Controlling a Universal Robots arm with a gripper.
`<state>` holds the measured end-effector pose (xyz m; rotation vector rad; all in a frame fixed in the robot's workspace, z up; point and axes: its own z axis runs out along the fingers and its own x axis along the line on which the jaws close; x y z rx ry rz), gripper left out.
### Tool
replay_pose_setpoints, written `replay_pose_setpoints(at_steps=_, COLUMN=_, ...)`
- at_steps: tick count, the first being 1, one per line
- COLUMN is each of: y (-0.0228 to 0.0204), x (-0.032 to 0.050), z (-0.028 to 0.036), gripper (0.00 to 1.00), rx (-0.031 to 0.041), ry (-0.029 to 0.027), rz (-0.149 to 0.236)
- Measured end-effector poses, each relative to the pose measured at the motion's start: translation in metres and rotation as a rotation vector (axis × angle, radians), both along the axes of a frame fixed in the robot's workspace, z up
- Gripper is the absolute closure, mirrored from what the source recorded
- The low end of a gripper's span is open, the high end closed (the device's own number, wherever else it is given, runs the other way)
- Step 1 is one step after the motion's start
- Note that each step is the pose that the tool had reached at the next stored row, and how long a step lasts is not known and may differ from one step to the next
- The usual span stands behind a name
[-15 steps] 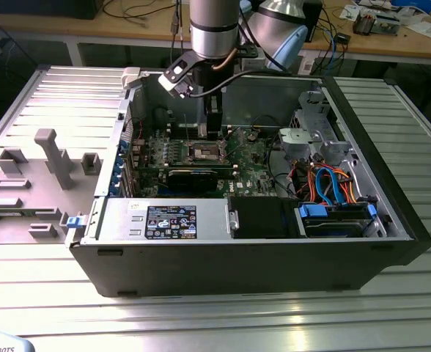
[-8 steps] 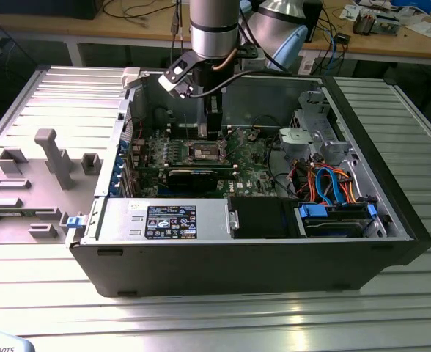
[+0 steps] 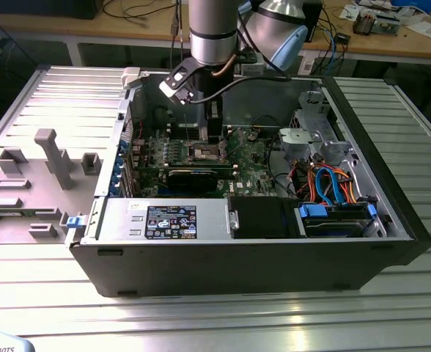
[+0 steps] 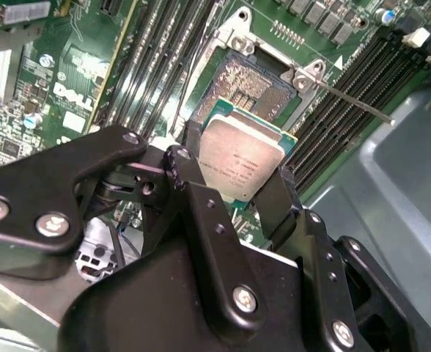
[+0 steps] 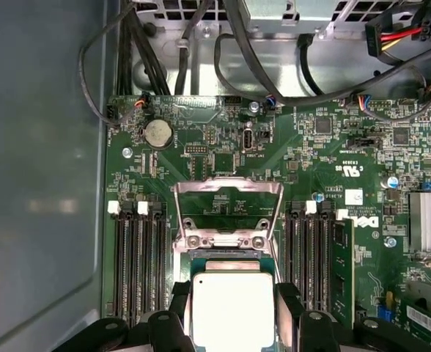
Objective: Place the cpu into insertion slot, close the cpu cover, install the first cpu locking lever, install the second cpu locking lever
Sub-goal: 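Place the cpu into insertion slot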
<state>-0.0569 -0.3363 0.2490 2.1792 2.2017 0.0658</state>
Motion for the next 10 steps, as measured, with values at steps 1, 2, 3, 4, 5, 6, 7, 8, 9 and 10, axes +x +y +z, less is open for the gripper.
replay_pose_setpoints(at_steps=1, y=0.0001, x=-0.0002, z=-0.0019, gripper=0.46, rx=0.0000, ry=0.0000, rz=0.000)
replay_pose_setpoints(at_steps=2, y=0.0001, x=-0.0006, z=-0.0035, gripper=0.46, rx=0.0002, ry=-0.0001, rz=0.000)
replay_pose_setpoints(at_steps=3, y=0.0001, x=-0.0013, z=-0.0057, gripper=0.46, rx=0.0001, ry=-0.0001, rz=0.000)
replay_pose_setpoints(at_steps=4, y=0.0002, x=-0.0018, z=-0.0076, gripper=0.46, rx=0.0000, ry=-0.0001, rz=0.000)
replay_pose_setpoints(at_steps=5, y=0.0003, x=-0.0023, z=-0.0092, gripper=0.46, rx=0.0001, ry=0.0000, rz=0.000)
replay_pose_setpoints(at_steps=6, y=0.0003, x=-0.0026, z=-0.0110, gripper=0.46, rx=0.0002, ry=-0.0001, rz=0.000)
replay_pose_setpoints(at_steps=7, y=0.0004, x=-0.0030, z=-0.0127, gripper=0.46, rx=0.0001, ry=-0.0001, rz=0.000)
replay_pose_setpoints(at_steps=8, y=0.0006, x=-0.0036, z=-0.0152, gripper=0.46, rx=0.0001, ry=-0.0001, rz=0.000)
replay_pose_setpoints(at_steps=9, y=0.0007, x=-0.0038, z=-0.0168, gripper=0.46, rx=0.0000, ry=0.0000, rz=0.000)
replay_pose_setpoints(at_steps=10, y=0.0008, x=-0.0042, z=-0.0202, gripper=0.46, rx=0.0001, ry=-0.0001, rz=0.000)
